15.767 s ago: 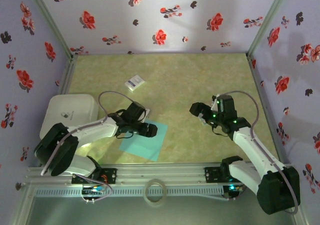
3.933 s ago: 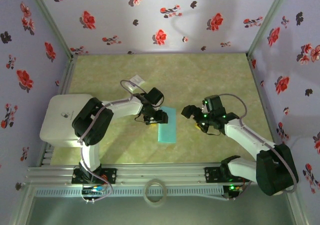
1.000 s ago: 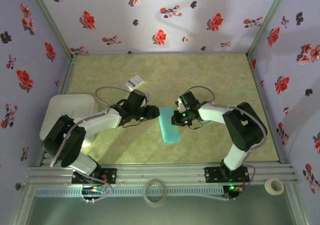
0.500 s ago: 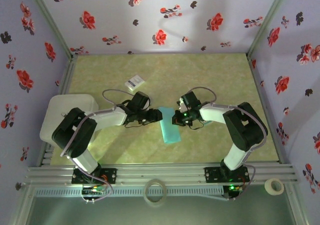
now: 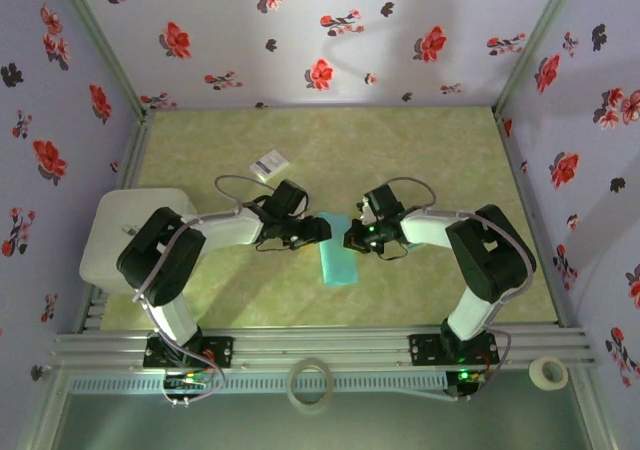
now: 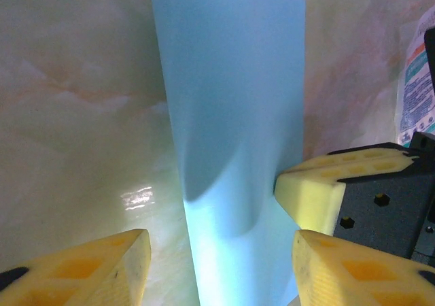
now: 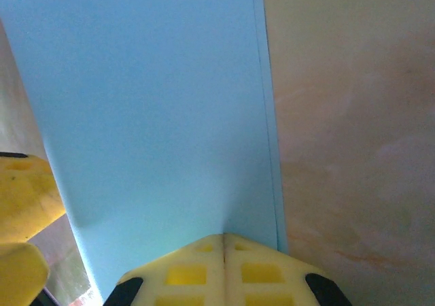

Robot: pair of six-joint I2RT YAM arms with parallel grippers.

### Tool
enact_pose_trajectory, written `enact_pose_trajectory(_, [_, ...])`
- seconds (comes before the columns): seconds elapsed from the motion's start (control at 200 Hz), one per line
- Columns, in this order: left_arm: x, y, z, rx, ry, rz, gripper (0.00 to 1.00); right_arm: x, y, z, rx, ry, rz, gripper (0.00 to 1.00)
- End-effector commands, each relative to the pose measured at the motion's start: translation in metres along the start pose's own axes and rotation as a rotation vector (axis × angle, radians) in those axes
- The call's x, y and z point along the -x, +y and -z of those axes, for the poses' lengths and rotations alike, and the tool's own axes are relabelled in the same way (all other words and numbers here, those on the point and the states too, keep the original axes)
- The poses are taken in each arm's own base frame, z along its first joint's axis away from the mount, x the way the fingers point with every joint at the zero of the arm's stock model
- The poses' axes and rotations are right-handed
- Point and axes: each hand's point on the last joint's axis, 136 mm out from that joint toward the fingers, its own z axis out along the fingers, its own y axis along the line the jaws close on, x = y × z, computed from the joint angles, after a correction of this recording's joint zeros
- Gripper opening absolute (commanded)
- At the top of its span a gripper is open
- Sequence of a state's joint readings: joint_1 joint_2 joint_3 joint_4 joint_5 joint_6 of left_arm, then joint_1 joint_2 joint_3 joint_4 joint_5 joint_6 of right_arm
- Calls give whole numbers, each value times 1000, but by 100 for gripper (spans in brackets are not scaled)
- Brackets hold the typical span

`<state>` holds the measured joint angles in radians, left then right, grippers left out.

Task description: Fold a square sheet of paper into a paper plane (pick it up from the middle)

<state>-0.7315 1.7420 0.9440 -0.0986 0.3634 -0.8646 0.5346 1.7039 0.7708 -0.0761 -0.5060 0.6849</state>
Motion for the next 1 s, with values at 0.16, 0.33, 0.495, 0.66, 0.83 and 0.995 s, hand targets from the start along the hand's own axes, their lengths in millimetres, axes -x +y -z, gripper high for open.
enact_pose_trajectory(0.16, [-10, 4, -14, 32, 58, -9, 52, -20, -45, -10, -135, 27, -146, 0])
enact_pose_trajectory(0.33, [-12, 9, -21, 45, 68, -7, 48, -21, -44, -9, -128, 23, -150, 0])
enact_pose_trajectory(0.495, [-12, 13, -25, 59, 72, -5, 43, -17, -37, -7, -103, 10, -143, 2])
enact_pose_trajectory(0.66, [-17, 27, -28, 103, 74, 12, 42, -8, -17, 0, -38, -7, -108, 7])
enact_pose_trajectory(0.83, [-19, 33, -30, 126, 82, 14, 41, 8, 4, 24, -16, -53, -54, 14])
enact_pose_trajectory(0.995, [-20, 38, -31, 147, 88, 13, 40, 13, 3, 51, -50, -116, -37, 21])
